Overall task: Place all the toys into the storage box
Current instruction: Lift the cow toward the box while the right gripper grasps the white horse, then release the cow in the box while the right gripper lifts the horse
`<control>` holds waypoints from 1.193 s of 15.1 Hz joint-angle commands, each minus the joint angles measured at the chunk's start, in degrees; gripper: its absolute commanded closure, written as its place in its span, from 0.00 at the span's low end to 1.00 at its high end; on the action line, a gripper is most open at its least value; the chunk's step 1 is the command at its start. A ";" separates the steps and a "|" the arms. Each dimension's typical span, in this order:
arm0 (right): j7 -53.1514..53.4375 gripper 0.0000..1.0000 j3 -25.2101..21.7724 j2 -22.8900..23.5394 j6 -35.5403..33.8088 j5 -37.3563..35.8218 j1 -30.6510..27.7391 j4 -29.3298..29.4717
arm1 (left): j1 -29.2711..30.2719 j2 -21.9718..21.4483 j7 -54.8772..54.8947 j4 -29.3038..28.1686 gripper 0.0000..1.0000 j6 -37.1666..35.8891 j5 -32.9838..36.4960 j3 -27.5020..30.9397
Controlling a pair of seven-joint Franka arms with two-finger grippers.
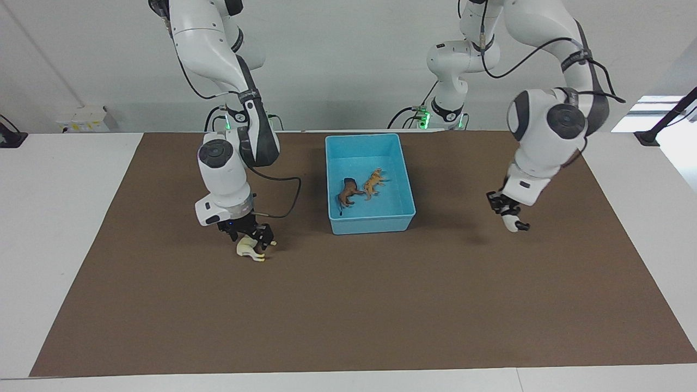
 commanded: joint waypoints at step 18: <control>7.77 1.00 3.35 -3.02 -26.77 1.92 10.84 20.36 | -6.23 -14.36 -8.63 -5.56 0.00 -7.41 -4.95 2.23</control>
